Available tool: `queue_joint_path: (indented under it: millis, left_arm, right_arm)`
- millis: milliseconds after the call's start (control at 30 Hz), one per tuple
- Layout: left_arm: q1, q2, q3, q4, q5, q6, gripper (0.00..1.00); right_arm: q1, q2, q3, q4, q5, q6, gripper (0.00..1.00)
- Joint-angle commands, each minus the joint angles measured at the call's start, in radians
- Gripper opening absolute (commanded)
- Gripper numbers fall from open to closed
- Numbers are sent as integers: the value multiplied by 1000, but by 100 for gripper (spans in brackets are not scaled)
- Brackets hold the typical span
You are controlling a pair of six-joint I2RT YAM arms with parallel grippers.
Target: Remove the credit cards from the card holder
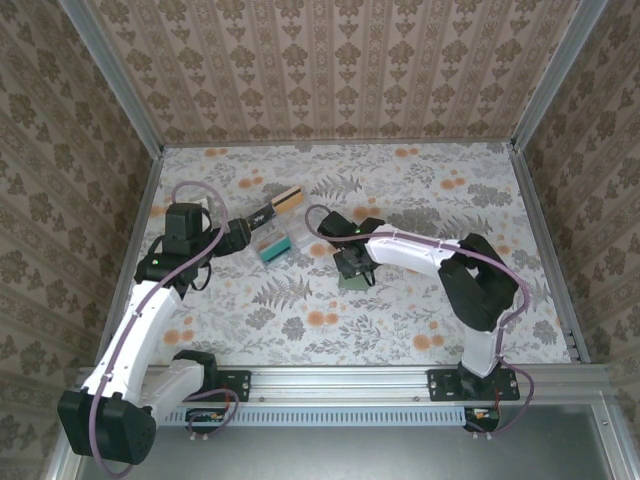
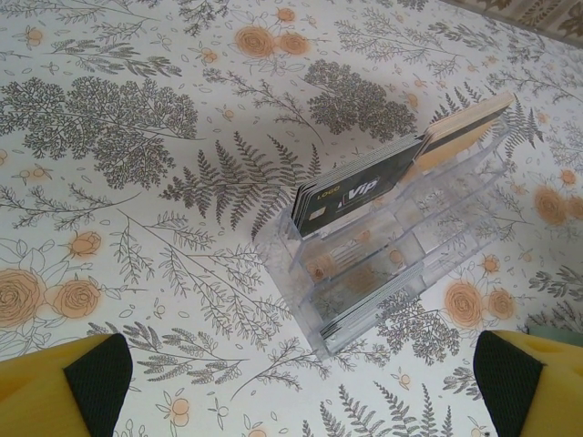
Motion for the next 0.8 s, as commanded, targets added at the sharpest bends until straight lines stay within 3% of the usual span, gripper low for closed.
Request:
queue_joint_path:
  millis: [0,433,767]
  left_arm:
    - [-9,-22,-13,5,-21,-12,100]
    - [-15,-66,-22,-19,-30,-20,100]
    - [-34,-49,-15,-15,-22,-39,100]
  right_arm:
    - [0,38,47,-38,25,-27,39]
    - [0,26,25,-68,41,-27,40]
    - [-1,4,-32,-33,31,-16,15]
